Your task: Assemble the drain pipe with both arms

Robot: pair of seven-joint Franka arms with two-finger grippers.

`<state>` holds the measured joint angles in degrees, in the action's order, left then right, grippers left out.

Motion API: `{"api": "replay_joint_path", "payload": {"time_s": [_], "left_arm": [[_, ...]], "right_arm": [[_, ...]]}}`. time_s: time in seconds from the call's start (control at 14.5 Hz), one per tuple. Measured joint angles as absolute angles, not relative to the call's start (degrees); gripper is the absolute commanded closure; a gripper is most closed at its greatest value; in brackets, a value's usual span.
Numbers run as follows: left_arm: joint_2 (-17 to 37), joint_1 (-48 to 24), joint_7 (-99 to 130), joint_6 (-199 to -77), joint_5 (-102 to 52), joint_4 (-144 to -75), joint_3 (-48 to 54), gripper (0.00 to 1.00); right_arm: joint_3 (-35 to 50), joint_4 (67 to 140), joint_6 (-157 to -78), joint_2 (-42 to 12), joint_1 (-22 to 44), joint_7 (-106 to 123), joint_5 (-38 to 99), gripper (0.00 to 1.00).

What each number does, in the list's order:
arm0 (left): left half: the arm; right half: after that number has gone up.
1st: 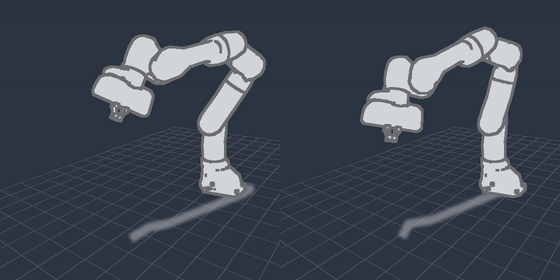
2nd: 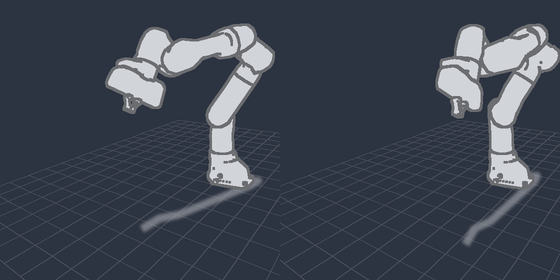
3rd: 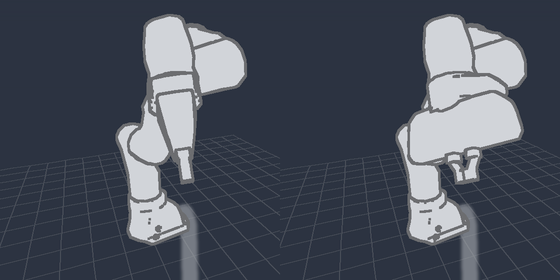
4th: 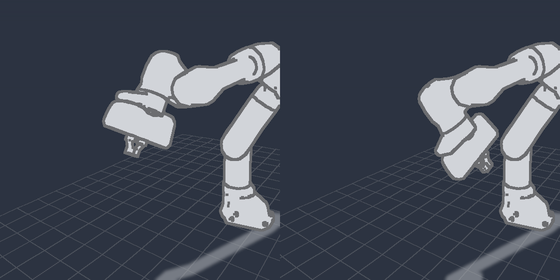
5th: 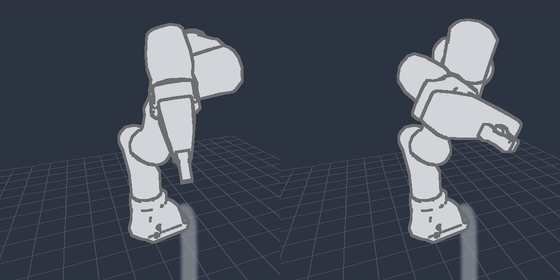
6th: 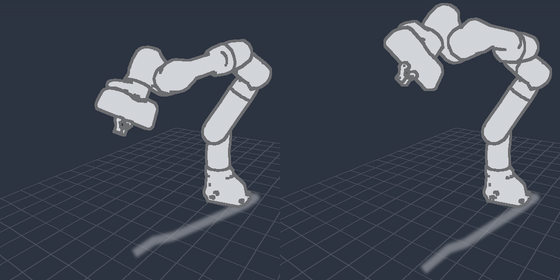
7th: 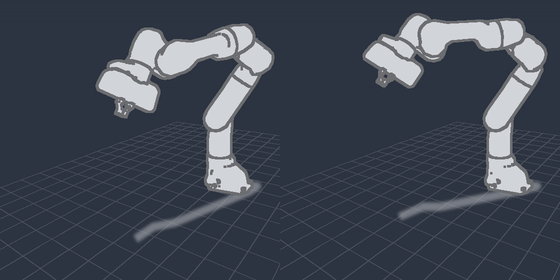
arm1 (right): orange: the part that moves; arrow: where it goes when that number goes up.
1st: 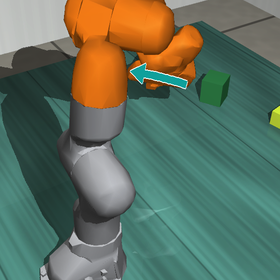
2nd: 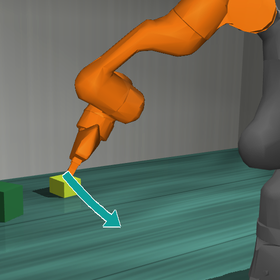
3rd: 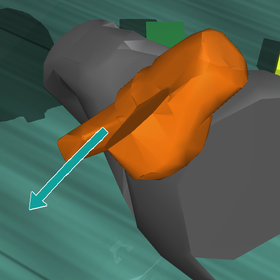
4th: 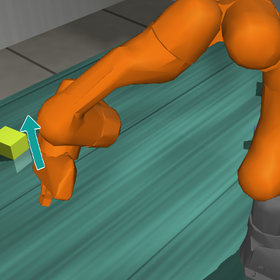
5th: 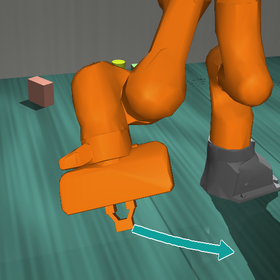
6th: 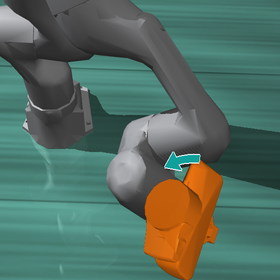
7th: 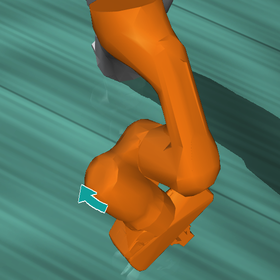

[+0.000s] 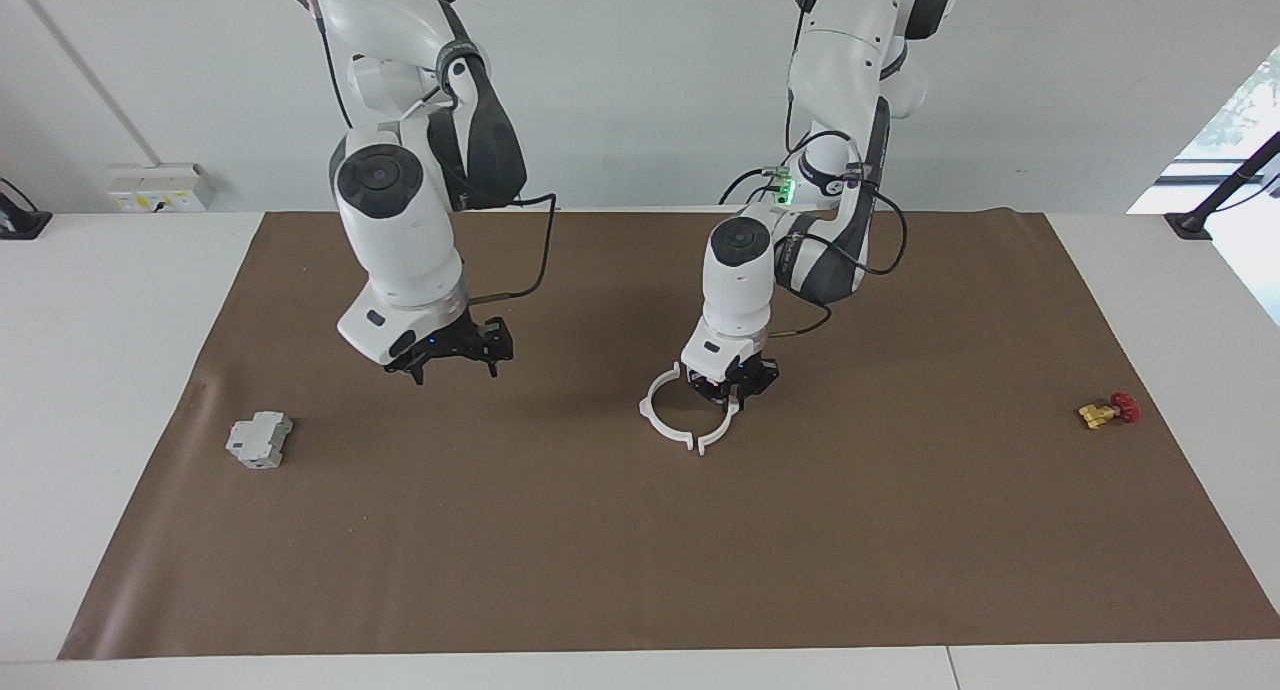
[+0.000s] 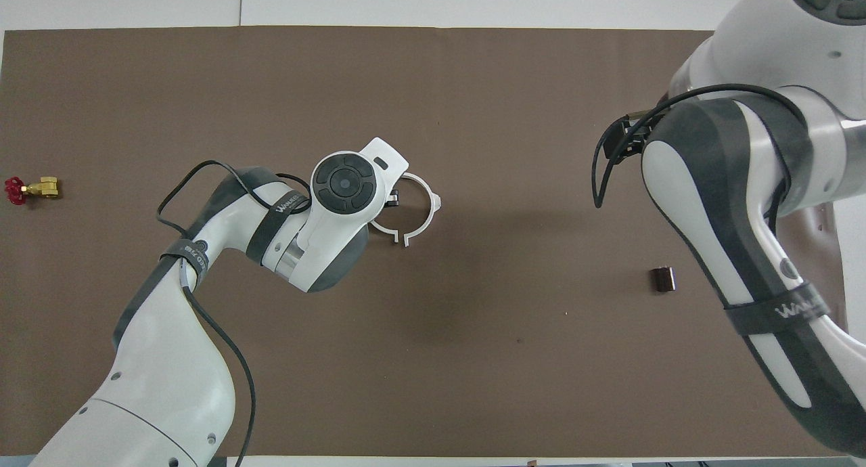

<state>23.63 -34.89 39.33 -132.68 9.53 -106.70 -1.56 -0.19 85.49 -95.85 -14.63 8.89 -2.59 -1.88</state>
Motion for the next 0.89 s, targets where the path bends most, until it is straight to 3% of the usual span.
{"api": "replay_joint_path", "payload": {"time_s": [0.41, 0.89], "left_arm": [[23.6, -35.48, 39.35, -132.97, 9.71, -106.98, -1.58, 1.0], [23.5, -35.55, 39.34, -133.28, 9.84, -107.21, -1.59, 1.0]], "right_arm": [[-0.34, 86.14, -85.78, -4.99, 0.94, 3.38, -1.86, 0.0], [0.79, 89.75, -83.88, -1.43, 0.57, 1.08, -1.8, 0.0]]}}
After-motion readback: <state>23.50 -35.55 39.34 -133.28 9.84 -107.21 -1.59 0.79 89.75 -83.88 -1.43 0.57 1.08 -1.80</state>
